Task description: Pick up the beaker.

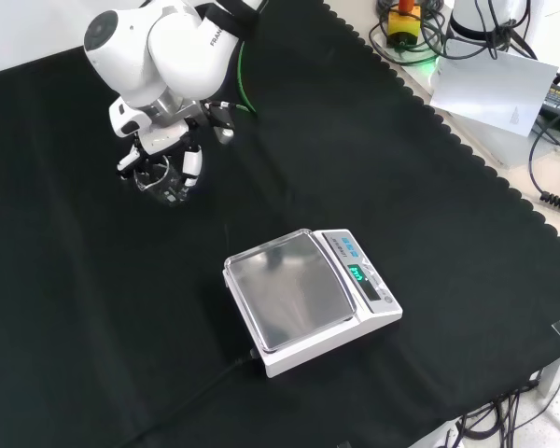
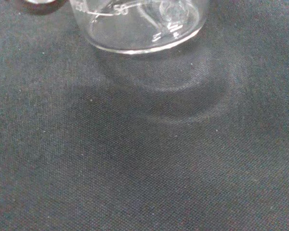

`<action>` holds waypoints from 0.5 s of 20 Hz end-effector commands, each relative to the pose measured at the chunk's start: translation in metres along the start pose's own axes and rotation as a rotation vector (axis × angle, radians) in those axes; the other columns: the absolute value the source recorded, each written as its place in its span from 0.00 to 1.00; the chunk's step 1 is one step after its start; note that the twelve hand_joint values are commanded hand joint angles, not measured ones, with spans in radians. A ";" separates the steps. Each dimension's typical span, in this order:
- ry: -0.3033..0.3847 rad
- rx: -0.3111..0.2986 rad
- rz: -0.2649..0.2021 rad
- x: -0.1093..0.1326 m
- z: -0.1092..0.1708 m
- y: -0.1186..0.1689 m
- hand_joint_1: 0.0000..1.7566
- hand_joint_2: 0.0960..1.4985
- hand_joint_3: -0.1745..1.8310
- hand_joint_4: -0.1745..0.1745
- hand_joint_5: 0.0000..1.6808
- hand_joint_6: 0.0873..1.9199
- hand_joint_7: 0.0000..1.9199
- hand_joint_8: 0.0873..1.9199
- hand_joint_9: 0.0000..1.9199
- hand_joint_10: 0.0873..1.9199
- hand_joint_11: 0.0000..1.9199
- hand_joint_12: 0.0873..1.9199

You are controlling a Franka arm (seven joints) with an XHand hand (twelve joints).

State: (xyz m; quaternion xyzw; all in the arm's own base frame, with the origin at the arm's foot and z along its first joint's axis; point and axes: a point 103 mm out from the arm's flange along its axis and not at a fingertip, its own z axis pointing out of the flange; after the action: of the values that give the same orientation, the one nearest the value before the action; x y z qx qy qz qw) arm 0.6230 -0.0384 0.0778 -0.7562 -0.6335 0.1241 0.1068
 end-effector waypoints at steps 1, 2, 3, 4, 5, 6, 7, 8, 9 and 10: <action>0.041 -0.049 -0.045 -0.022 0.000 -0.012 0.57 0.72 0.18 0.65 0.49 0.65 0.47 0.72 0.71 0.34 0.72 0.39; 0.039 -0.053 -0.045 -0.023 -0.002 -0.012 0.57 0.72 0.18 0.64 0.49 0.65 0.48 0.72 0.71 0.35 0.72 0.39; 0.036 -0.055 -0.044 -0.021 -0.004 -0.012 0.57 0.72 0.18 0.63 0.49 0.65 0.48 0.72 0.71 0.35 0.72 0.39; 0.031 -0.059 -0.044 -0.019 -0.008 -0.011 0.57 0.72 0.18 0.63 0.49 0.65 0.48 0.72 0.72 0.35 0.72 0.39; 0.029 -0.064 -0.044 -0.016 -0.011 -0.011 0.57 0.72 0.18 0.62 0.49 0.65 0.48 0.72 0.72 0.35 0.72 0.39; 0.018 -0.070 -0.051 -0.013 -0.015 -0.010 0.57 0.72 0.18 0.62 0.49 0.65 0.48 0.73 0.72 0.35 0.72 0.39; 0.016 -0.077 -0.053 -0.010 -0.020 -0.009 0.57 0.72 0.18 0.61 0.49 0.65 0.48 0.73 0.72 0.35 0.72 0.39; 0.016 -0.085 -0.053 -0.008 -0.024 -0.010 0.58 0.72 0.18 0.61 0.49 0.64 0.48 0.73 0.72 0.35 0.72 0.39; 0.017 -0.091 -0.052 -0.008 -0.027 -0.010 0.58 0.72 0.18 0.60 0.50 0.64 0.48 0.73 0.72 0.35 0.72 0.39; 0.015 -0.096 -0.050 -0.007 -0.031 -0.011 0.58 0.72 0.18 0.60 0.50 0.64 0.49 0.73 0.72 0.35 0.72 0.39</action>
State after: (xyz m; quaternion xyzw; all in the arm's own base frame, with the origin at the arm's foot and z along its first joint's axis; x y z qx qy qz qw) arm 0.6052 -0.0477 0.0831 -0.7460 -0.6493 0.1052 0.1041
